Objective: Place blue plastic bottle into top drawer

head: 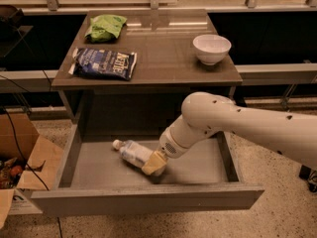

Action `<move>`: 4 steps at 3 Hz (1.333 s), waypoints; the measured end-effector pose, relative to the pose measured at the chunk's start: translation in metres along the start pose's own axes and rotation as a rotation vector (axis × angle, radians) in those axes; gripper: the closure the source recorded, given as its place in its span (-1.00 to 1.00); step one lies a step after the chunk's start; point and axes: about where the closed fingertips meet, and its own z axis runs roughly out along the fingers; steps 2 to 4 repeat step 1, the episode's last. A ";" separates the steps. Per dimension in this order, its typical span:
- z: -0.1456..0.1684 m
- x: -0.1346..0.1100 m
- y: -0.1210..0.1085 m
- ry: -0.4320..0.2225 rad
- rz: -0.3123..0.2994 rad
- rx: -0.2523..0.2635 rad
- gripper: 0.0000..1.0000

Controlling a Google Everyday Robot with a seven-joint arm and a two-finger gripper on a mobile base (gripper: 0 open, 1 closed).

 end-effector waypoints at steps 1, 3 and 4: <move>0.000 0.000 0.000 0.000 0.000 0.000 -1.00; 0.000 0.000 0.000 0.000 0.000 0.000 -1.00; 0.000 0.000 0.000 0.000 0.000 0.000 -1.00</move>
Offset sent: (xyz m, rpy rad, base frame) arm 0.0000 0.0000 0.0000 0.0000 0.0000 0.0000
